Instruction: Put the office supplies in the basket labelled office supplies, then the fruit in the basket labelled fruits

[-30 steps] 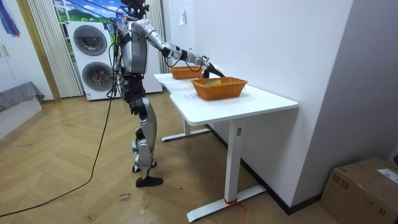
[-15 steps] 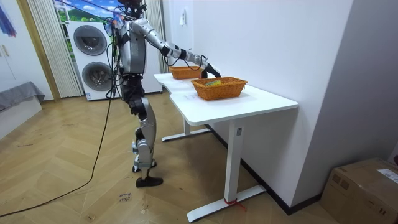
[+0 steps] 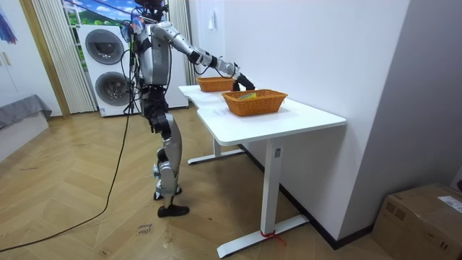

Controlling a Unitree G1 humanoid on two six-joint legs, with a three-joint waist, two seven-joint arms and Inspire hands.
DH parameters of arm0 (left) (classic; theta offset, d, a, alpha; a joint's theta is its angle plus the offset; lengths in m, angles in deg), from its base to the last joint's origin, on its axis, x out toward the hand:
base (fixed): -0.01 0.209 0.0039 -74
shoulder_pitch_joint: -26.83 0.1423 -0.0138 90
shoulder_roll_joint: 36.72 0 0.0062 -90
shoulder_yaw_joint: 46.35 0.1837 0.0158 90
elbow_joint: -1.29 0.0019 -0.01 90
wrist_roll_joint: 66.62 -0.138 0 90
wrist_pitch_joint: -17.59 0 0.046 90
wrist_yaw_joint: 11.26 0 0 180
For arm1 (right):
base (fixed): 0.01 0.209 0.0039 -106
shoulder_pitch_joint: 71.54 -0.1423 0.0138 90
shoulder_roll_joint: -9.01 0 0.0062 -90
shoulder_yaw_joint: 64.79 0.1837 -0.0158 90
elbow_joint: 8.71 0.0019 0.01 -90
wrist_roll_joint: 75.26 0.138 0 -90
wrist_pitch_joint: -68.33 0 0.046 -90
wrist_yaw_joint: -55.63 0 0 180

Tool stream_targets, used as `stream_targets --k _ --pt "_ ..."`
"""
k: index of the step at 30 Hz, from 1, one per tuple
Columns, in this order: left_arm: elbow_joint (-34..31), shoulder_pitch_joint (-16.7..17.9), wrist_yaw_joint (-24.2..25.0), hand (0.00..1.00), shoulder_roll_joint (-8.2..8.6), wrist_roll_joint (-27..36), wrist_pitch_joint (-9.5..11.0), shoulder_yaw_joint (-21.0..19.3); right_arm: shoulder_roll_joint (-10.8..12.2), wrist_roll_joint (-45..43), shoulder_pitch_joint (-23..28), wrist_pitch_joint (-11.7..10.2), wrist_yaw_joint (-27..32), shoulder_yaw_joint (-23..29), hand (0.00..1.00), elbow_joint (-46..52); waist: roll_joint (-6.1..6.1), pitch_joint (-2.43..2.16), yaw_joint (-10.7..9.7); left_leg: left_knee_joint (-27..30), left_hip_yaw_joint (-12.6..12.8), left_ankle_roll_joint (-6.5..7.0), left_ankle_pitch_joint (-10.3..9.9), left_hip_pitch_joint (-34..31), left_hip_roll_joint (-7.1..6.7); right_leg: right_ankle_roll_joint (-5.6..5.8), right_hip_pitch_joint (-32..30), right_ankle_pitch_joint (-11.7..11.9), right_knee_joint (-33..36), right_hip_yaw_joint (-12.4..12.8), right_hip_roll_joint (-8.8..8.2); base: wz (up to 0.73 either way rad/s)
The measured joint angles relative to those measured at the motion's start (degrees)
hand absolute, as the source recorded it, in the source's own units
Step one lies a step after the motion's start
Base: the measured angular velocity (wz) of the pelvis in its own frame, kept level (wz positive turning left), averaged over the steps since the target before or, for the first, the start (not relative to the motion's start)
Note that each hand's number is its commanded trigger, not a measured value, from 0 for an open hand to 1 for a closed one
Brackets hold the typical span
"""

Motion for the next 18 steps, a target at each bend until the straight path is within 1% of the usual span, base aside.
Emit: stream_targets --k 5,6,7,10,12,15,18 --pt "0.00 -0.04 -0.15 0.00 0.00 0.00 0.04 0.00 0.00 -0.21 0.02 0.07 -0.51 -0.06 1.00 0.00 -0.11 0.06 -0.02 -0.01 -0.01 -0.01 -0.01 0.03 -0.01 0.00 0.37 0.02 -0.62 -0.29 0.05 0.00" --pt "-0.02 -0.06 -0.19 0.00 0.00 0.03 0.05 0.00 -0.01 -0.29 0.02 0.08 -0.51 -0.06 1.00 0.07 -0.48 -0.20 -0.04 -0.01 -0.04 -0.01 -0.01 0.03 -0.02 0.00 0.37 0.02 -0.63 -0.32 0.05 0.00" --pt "-0.03 -0.01 -0.60 0.00 0.00 0.09 0.05 0.07 -0.01 -0.28 0.03 0.09 -0.52 -0.09 1.00 0.19 -0.43 -0.16 -0.07 -0.03 -0.05 -0.01 -0.01 0.07 -0.02 0.00 0.39 0.02 -0.67 -0.32 0.05 0.00" --pt "-0.24 -0.25 -1.35 0.00 0.00 0.11 0.10 0.27 -0.04 -0.12 0.07 0.11 -0.53 -0.16 1.00 0.81 -0.57 -0.26 -0.22 -0.10 -0.04 -0.01 0.00 0.13 -0.02 0.00 0.40 0.02 -0.71 -0.19 0.07 0.00" --pt "-0.24 0.10 -1.54 0.00 -0.01 0.09 0.18 0.22 -0.20 -0.03 0.46 0.10 -1.06 -0.09 1.00 2.56 -0.66 -0.33 -0.46 -0.21 -0.04 -0.01 0.00 0.16 -0.02 0.00 0.39 0.02 -0.74 -0.19 0.09 0.00" --pt "-0.27 0.58 -2.33 0.00 -0.03 -0.06 0.97 -0.35 -0.22 0.04 1.19 -0.20 -1.80 -0.07 1.00 7.91 -0.99 -0.49 -0.96 -0.64 0.36 -0.10 0.08 0.66 0.00 0.00 0.22 0.02 -0.74 0.21 0.15 -0.07" --pt "0.03 1.28 -2.25 0.00 -0.33 -0.09 1.23 -0.70 -0.39 0.53 1.25 -0.68 -1.91 0.24 1.00 13.79 -1.36 -0.72 -1.94 -0.59 0.47 -0.11 0.18 1.33 0.00 0.00 0.79 0.02 -0.79 0.50 0.19 -0.01"
